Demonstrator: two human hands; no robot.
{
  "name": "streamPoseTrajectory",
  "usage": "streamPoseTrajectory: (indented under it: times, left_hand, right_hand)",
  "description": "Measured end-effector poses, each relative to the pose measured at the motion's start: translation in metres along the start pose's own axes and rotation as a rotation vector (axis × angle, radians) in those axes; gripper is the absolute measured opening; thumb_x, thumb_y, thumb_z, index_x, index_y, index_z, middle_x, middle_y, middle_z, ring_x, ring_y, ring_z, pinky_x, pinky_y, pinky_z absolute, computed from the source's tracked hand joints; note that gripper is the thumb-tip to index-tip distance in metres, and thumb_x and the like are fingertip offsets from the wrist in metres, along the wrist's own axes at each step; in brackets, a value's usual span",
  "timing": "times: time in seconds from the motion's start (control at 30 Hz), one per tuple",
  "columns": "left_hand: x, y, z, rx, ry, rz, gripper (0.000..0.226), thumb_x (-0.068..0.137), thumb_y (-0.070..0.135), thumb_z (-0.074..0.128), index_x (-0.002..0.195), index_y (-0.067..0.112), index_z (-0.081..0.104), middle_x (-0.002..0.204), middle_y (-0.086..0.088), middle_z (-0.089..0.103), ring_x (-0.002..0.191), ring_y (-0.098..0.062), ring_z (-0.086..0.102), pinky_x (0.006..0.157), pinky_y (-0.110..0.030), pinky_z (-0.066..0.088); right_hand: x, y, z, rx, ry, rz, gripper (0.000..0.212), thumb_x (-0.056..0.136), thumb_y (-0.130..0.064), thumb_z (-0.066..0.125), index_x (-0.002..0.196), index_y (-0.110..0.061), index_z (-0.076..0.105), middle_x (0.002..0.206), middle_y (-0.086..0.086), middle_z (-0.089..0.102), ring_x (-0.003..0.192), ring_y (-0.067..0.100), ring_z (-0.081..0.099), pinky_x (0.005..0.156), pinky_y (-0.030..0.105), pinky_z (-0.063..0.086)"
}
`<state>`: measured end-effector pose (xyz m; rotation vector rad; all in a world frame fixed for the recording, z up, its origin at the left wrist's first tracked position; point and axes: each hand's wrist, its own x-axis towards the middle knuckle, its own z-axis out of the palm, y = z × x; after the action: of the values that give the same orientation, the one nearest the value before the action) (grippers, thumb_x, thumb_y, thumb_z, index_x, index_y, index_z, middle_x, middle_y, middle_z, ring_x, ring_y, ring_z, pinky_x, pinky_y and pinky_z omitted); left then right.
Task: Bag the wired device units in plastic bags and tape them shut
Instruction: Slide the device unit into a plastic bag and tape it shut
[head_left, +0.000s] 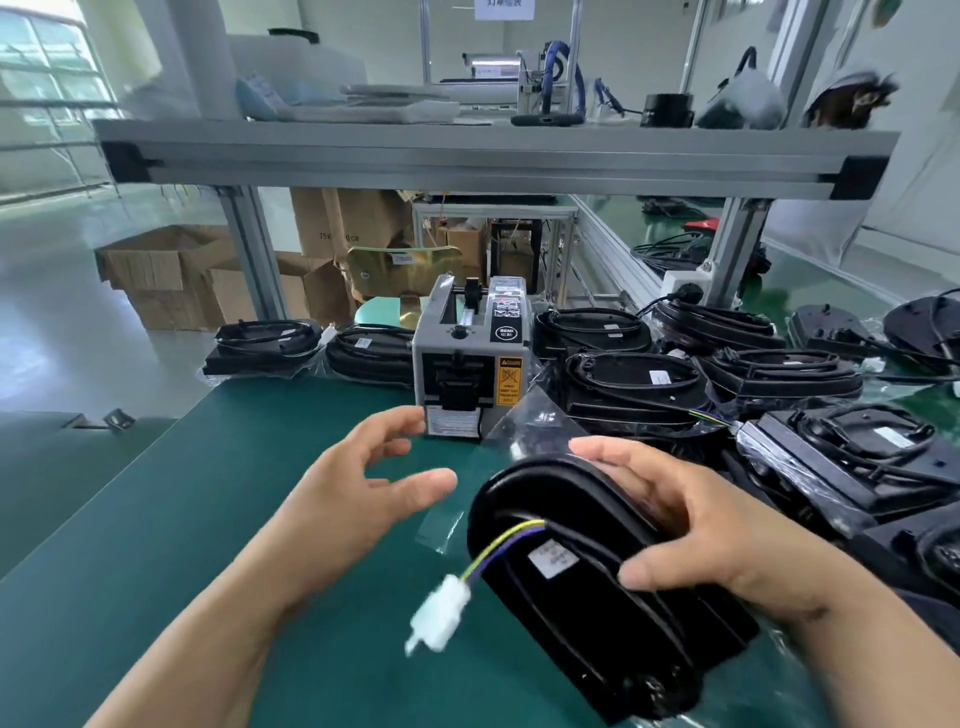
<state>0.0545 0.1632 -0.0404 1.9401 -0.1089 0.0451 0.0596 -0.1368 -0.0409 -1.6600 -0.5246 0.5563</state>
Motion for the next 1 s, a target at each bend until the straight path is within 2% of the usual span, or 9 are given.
streamPoseTrajectory:
  times: [0.1, 0.2, 0.37, 0.5, 0.6, 0.7, 0.8, 0.9, 1.0]
  left_hand:
    - [-0.009, 0.007, -0.006, 0.003, -0.250, 0.064, 0.084, 0.054, 0.052, 0.082, 0.131, 0.047, 0.050, 0.129, 0.029, 0.060, 0.124, 0.008, 0.051, 0.102, -0.030, 0.042]
    - [-0.020, 0.017, -0.004, 0.049, -0.388, 0.123, 0.088, 0.051, 0.049, 0.089, 0.129, 0.056, 0.049, 0.129, 0.023, 0.061, 0.122, 0.002, 0.056, 0.101, -0.028, 0.040]
    - [-0.034, 0.022, -0.003, 0.184, -0.298, 0.215, 0.080, 0.052, 0.054, 0.088, 0.123, 0.059, 0.051, 0.124, 0.029, 0.062, 0.119, 0.006, 0.056, 0.099, -0.027, 0.043]
    - [-0.035, 0.018, -0.006, 0.001, -0.311, 0.163, 0.060, 0.065, 0.038, 0.088, 0.119, 0.046, 0.063, 0.118, 0.012, 0.071, 0.112, -0.010, 0.066, 0.097, -0.032, 0.051]
    - [-0.034, 0.010, -0.006, -0.130, -0.197, 0.145, 0.041, 0.073, 0.021, 0.082, 0.111, 0.035, 0.072, 0.110, 0.002, 0.075, 0.104, -0.012, 0.070, 0.090, -0.025, 0.053]
    - [-0.029, -0.002, -0.009, -0.245, -0.011, 0.047, 0.030, 0.071, 0.017, 0.088, 0.100, 0.018, 0.079, 0.096, -0.003, 0.078, 0.084, -0.007, 0.070, 0.075, -0.016, 0.052]
    - [-0.013, -0.020, -0.026, -0.356, 0.144, -0.137, 0.019, 0.078, 0.018, 0.081, 0.094, 0.010, 0.078, 0.089, -0.009, 0.075, 0.077, -0.016, 0.065, 0.077, -0.037, 0.054]
    - [0.013, -0.047, -0.058, -0.437, 0.338, -0.320, 0.015, 0.091, 0.014, 0.066, 0.090, 0.003, 0.076, 0.090, -0.015, 0.075, 0.079, -0.024, 0.062, 0.082, -0.047, 0.053]
    - [0.046, -0.073, -0.091, -0.468, 0.487, -0.414, 0.016, 0.092, 0.019, 0.067, 0.080, 0.009, 0.071, 0.068, -0.002, 0.070, 0.064, -0.020, 0.060, 0.073, -0.036, 0.052]
  right_hand:
    - [-0.005, 0.001, 0.000, 0.124, -0.221, -0.112, 0.083, 0.076, 0.003, 0.080, 0.147, -0.022, 0.043, 0.154, 0.011, 0.044, 0.141, 0.029, 0.044, 0.109, 0.032, 0.042]
    - [-0.001, 0.002, 0.003, 0.148, -0.283, -0.170, 0.081, 0.080, 0.011, 0.073, 0.149, -0.014, 0.039, 0.155, 0.015, 0.041, 0.141, 0.034, 0.042, 0.110, 0.034, 0.040]
    - [0.007, 0.002, 0.008, 0.185, -0.317, -0.226, 0.080, 0.079, 0.019, 0.066, 0.149, -0.010, 0.039, 0.154, 0.017, 0.042, 0.140, 0.035, 0.043, 0.112, 0.036, 0.039]
    - [0.014, -0.002, 0.016, 0.206, -0.308, -0.220, 0.082, 0.081, 0.025, 0.057, 0.150, -0.015, 0.039, 0.156, 0.012, 0.040, 0.143, 0.028, 0.040, 0.111, 0.030, 0.038]
    - [0.024, -0.014, 0.025, 0.095, -0.200, -0.188, 0.070, 0.088, 0.006, 0.064, 0.148, -0.026, 0.046, 0.154, 0.000, 0.046, 0.142, 0.019, 0.043, 0.111, 0.025, 0.038]
    - [0.044, -0.023, 0.041, -0.189, 0.118, -0.163, 0.050, 0.094, -0.003, 0.063, 0.131, -0.037, 0.063, 0.139, -0.022, 0.058, 0.134, -0.002, 0.048, 0.117, 0.026, 0.034]
    - [0.053, -0.031, 0.057, -0.329, 0.416, -0.189, 0.057, 0.093, -0.008, 0.065, 0.132, -0.050, 0.055, 0.132, -0.033, 0.058, 0.127, -0.015, 0.047, 0.112, 0.026, 0.039]
    - [0.051, -0.028, 0.063, -0.313, 0.522, -0.268, 0.055, 0.092, -0.019, 0.066, 0.134, -0.051, 0.051, 0.130, -0.038, 0.056, 0.125, -0.018, 0.046, 0.100, 0.017, 0.042]
    - [0.053, -0.013, 0.073, -0.228, 0.541, -0.189, 0.050, 0.090, -0.015, 0.068, 0.128, -0.045, 0.056, 0.122, -0.037, 0.061, 0.118, -0.017, 0.053, 0.099, 0.011, 0.044]
